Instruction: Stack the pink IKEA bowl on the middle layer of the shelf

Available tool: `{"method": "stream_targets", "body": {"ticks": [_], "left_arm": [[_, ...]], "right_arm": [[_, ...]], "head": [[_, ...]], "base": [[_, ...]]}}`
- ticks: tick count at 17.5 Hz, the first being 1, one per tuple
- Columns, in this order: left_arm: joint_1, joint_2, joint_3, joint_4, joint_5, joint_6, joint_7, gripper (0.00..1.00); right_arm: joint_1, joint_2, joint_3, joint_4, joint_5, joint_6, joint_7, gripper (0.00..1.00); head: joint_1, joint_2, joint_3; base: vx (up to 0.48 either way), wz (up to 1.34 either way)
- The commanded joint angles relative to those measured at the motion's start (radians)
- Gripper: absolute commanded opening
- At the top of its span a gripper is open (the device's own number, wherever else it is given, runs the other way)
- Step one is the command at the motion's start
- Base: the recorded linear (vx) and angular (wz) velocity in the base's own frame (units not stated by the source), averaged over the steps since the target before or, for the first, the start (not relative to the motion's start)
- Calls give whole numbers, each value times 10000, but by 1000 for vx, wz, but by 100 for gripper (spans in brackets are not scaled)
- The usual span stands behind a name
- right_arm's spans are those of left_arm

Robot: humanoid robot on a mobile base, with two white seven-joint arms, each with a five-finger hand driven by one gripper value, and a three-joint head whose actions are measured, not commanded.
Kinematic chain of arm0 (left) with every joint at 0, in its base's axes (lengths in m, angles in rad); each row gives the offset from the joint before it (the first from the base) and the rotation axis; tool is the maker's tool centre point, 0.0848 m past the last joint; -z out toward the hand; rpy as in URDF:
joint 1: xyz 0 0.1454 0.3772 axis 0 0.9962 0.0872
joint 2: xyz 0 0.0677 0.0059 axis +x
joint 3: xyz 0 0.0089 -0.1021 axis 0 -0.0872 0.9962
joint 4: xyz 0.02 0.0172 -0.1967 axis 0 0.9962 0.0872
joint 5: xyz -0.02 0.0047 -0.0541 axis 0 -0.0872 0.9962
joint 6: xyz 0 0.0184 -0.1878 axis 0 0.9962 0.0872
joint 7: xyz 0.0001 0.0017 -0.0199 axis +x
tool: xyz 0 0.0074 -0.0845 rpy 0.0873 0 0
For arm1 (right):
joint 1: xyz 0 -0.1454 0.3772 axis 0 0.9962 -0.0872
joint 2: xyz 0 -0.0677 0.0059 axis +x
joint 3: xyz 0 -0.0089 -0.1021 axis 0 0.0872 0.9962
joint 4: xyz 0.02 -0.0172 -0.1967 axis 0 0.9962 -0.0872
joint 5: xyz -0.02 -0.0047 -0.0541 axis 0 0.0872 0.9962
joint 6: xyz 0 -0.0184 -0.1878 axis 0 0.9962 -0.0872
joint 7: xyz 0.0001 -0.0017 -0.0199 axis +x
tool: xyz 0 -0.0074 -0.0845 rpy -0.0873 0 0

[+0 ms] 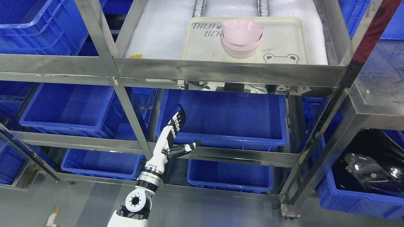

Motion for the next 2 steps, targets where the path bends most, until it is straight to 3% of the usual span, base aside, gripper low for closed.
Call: {"method": "stream_targets", "body": {"ticks": [1, 2], "left_arm": [[33, 175, 588, -1044, 355, 102, 79, 100], [18, 175, 588, -1044, 355, 117, 79, 100]], "right_arm": [[215, -175, 0, -175, 0, 23, 0, 100], [215, -175, 0, -175, 0, 23, 0, 100]], "head": [[0, 0, 0], [0, 0, 0]], "base": [[0, 0], [0, 0]]}}
